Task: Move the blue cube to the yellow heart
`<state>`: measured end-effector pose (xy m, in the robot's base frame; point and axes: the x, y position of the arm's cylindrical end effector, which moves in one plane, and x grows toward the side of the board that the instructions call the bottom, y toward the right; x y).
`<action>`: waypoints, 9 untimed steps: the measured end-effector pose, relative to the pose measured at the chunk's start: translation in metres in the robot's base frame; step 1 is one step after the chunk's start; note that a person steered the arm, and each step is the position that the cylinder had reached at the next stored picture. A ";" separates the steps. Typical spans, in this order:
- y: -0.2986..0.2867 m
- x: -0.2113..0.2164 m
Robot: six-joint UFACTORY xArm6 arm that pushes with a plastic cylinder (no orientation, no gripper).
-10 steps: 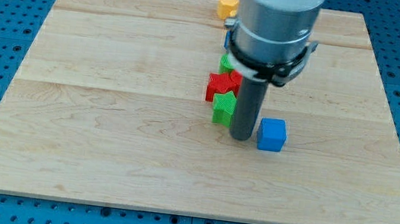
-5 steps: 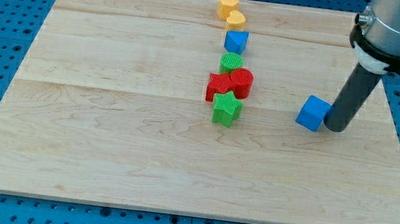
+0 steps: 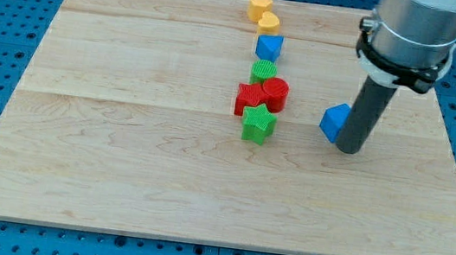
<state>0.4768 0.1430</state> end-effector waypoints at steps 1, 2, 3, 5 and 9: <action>-0.012 -0.001; -0.012 -0.004; -0.007 -0.021; 0.021 -0.063; -0.006 -0.094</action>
<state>0.3824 0.1372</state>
